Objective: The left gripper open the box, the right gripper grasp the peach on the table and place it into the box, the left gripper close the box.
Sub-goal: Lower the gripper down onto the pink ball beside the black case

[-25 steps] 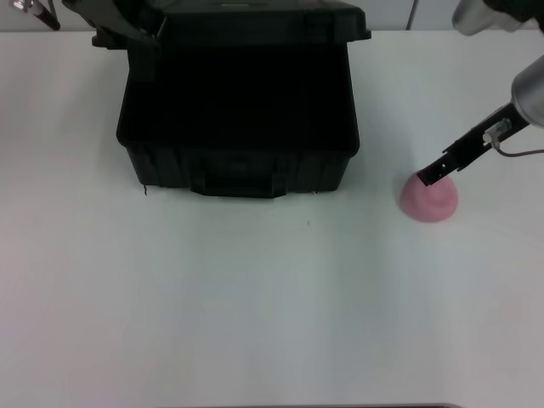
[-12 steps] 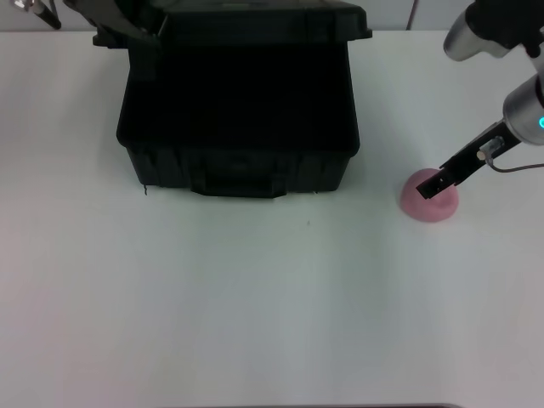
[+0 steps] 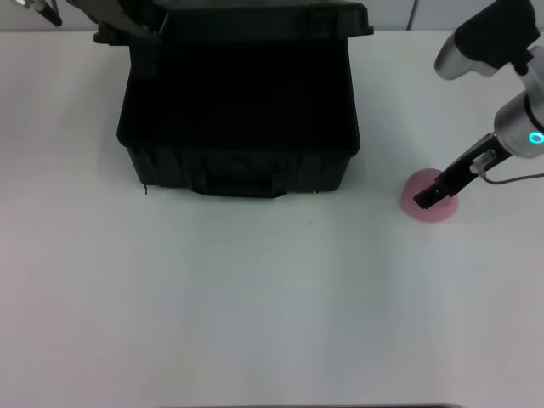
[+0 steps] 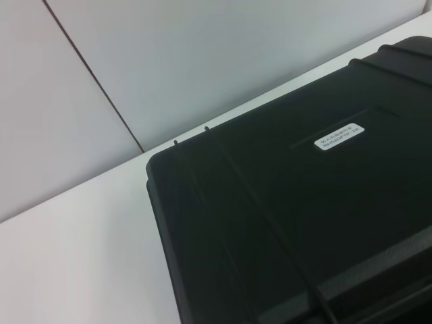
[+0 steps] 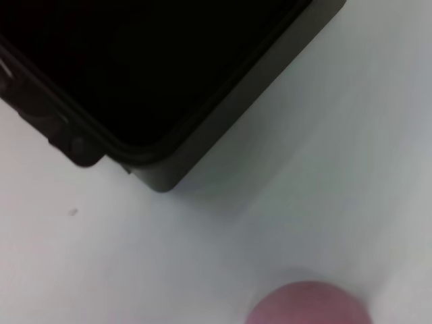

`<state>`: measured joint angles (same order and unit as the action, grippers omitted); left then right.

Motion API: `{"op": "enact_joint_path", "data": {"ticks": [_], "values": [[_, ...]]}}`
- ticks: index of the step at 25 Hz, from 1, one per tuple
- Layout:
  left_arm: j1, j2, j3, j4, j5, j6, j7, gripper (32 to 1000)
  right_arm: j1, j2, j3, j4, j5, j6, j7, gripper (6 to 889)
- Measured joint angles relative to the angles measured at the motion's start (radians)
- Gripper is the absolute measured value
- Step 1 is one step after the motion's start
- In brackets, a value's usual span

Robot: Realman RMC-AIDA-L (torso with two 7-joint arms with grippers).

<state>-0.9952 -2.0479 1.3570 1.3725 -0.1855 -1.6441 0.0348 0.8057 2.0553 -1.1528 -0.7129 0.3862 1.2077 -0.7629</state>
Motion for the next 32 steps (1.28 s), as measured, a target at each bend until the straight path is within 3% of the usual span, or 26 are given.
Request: {"op": "enact_joint_path", "data": {"ticks": [19, 32], "values": [[-0.002, 0.0001, 0.002, -0.005, 0.0, 0.009, 0.002, 508, 0.017, 0.005, -0.001, 0.105, 0.002, -0.13, -0.041, 670], [-0.003, 0.0001, 0.004, -0.007, 0.0, 0.017, 0.003, 510, 0.031, 0.008, -0.014, 0.16, 0.002, -0.169, -0.044, 664]]}}
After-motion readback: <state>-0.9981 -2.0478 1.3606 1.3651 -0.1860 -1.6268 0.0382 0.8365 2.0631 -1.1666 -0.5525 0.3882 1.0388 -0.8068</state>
